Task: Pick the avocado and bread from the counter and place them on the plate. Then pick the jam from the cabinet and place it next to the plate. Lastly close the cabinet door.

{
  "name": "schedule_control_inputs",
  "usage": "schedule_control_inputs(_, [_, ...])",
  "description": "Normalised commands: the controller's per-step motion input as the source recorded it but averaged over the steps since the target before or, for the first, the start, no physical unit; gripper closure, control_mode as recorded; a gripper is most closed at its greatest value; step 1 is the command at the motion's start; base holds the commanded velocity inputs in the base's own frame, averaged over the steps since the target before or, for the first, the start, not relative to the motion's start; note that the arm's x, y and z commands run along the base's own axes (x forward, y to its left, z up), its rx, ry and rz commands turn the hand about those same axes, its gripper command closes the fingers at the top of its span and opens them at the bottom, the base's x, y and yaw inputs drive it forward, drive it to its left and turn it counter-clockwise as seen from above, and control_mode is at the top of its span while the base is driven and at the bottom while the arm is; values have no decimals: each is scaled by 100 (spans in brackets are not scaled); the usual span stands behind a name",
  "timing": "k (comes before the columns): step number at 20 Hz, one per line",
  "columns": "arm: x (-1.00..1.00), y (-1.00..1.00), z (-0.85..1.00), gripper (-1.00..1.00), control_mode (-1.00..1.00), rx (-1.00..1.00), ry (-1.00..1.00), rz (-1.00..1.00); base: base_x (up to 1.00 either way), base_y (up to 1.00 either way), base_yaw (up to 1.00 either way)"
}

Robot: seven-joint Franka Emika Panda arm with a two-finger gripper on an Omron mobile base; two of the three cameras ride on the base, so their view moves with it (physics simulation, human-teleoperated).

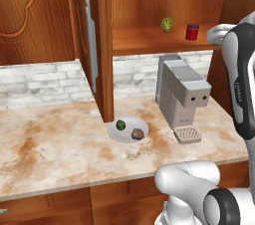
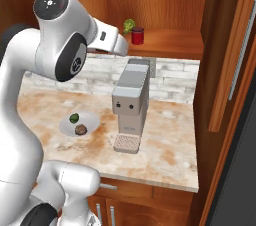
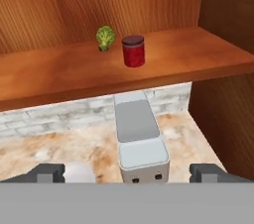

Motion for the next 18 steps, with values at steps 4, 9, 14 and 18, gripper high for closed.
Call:
schedule_control_inputs(4, [26, -4, 0, -100, -100, -6, 0, 3, 0, 0, 0])
schedule_control_inputs(9, [29, -2, 0, -100, -100, -4, -1, 0, 0, 0, 0])
schedule_control_inputs(14, [32, 0, 0, -100, -100, -1, -7, 0, 0, 0, 0])
schedule_control_inputs(18, [21, 0, 0, -100, -100, 0, -6, 0, 0, 0, 0])
